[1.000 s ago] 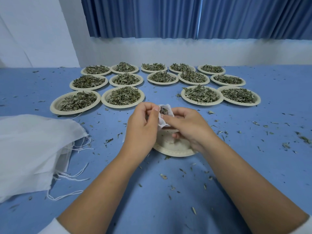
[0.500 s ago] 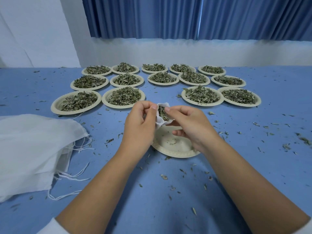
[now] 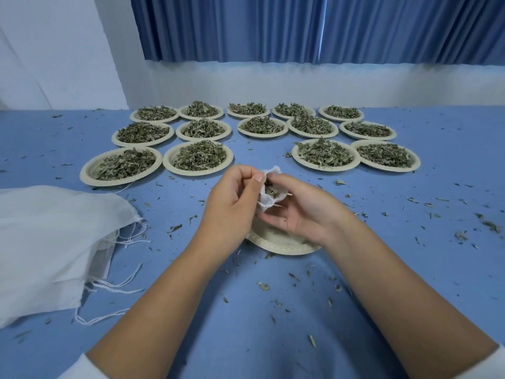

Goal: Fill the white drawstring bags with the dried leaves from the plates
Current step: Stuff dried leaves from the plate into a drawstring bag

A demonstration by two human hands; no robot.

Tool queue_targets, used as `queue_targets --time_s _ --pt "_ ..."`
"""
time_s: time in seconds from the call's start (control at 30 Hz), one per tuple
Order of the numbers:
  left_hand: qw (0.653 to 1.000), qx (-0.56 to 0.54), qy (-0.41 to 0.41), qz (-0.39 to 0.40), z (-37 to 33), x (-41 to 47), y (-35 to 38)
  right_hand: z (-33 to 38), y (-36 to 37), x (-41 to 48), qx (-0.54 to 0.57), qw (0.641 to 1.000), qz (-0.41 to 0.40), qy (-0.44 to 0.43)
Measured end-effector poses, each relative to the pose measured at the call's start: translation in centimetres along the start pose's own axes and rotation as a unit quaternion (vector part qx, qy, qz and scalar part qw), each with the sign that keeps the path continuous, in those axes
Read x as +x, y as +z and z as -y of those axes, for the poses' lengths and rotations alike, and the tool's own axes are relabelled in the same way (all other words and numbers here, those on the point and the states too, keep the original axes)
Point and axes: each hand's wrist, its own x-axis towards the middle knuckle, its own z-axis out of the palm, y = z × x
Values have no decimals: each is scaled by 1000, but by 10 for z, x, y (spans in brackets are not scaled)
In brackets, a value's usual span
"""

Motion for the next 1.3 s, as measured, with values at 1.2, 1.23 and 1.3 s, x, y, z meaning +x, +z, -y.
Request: queue_targets --time_s 1.2,1.23,1.3 --pt "998 -14 2 -64 3 -1 2 -3 5 2 10 999 5 -32" --pt "997 -21 -3 -67 4 0 1 -1 4 1 18 999 0 -30" --pt "997 -39 -10 -73 5 3 0 1 2 0 21 999 -15 -33"
